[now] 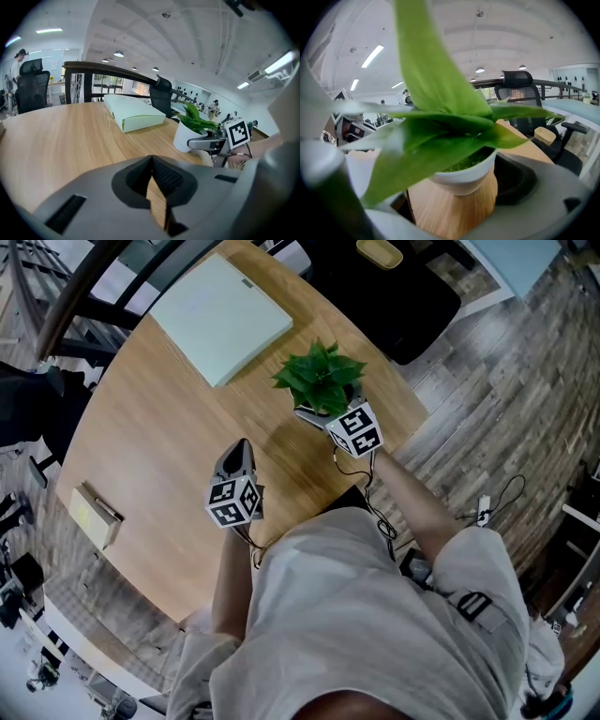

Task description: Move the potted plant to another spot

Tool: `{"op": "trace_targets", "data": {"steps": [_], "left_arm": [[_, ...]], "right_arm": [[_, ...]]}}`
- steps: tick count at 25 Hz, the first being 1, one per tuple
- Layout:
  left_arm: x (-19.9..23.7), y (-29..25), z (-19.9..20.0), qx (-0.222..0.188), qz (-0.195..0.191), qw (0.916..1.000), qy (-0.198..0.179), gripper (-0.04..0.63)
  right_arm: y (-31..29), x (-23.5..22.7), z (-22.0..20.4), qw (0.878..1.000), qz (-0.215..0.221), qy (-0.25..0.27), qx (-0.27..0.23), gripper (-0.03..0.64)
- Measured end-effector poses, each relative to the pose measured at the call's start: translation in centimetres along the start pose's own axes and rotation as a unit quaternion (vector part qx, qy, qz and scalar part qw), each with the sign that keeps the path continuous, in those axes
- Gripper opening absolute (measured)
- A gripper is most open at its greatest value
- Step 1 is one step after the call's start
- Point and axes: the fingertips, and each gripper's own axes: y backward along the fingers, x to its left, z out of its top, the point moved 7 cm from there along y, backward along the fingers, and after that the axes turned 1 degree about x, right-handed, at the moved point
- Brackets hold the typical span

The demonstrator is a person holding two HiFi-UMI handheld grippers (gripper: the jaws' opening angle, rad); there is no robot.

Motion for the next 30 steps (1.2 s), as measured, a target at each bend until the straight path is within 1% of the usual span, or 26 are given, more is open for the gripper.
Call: {"op": "trace_targets", "data": {"steps": [4,9,14,16,19,21,22,23,25,26,27,28,30], "left_arm": [[-0.3,0.0,-0.2,0.002,-0.001,1.0000,-0.005,0.012],[-0.8,0.4,-0.7,0.003,-0.002,1.0000,0.000,0.012],[-1.4,0.9,-0.7,-0.019,-0.005,0.9997,0.012,0.012],[-1.3,1.3,-0.9,-0.025,-0.005,0.9996,0.015,0.012],[-1.4,2.0,-1.7,-0.025,-0.004,0.9995,0.017,0.012],[-1.6,2.9,-2.4,-0.024,-0.006,0.9995,0.019,0.012],[-1.6,3.5,-2.7,-0.024,-0.007,0.9995,0.019,0.012],[-1.5,3.9,-2.7,-0.025,-0.009,0.9995,0.017,0.012],[-1.1,4.8,-2.3,-0.033,-0.012,0.9993,0.011,0.012],[-0.9,5.2,-2.1,-0.038,-0.013,0.9991,0.010,0.012],[-0.7,5.7,-2.0,-0.044,-0.014,0.9989,0.010,0.012],[-0.5,6.2,-2.0,-0.048,-0.014,0.9987,0.012,0.012],[-0.1,7.2,-2.2,-0.055,-0.014,0.9983,0.014,0.012]], "right_arm": [[0.5,0.1,-0.5,1.000,-0.004,-0.005,-0.001,0.529],[2.7,0.7,-1.8,1.000,-0.002,-0.016,0.009,0.529],[5.8,1.2,-3.6,0.999,-0.005,-0.034,0.022,0.526],[6.4,2.1,-4.1,0.999,0.004,-0.028,0.027,0.489],[7.3,3.4,-4.6,0.999,0.007,-0.023,0.037,0.452],[8.1,4.4,-5.1,0.998,0.004,-0.029,0.049,0.412],[8.5,5.0,-5.4,0.998,0.001,-0.032,0.056,0.378],[8.9,5.5,-5.5,0.998,-0.003,-0.034,0.061,0.319],[9.4,6.0,-4.9,0.997,-0.014,-0.035,0.063,0.166],[9.5,6.2,-4.5,0.997,-0.020,-0.035,0.064,0.103],[9.6,6.5,-4.2,0.997,-0.023,-0.032,0.066,0.021],[9.6,6.9,-4.0,0.997,-0.023,-0.026,0.070,0.003],[9.2,8.2,-3.5,0.997,-0.013,-0.004,0.078,0.003]]}}
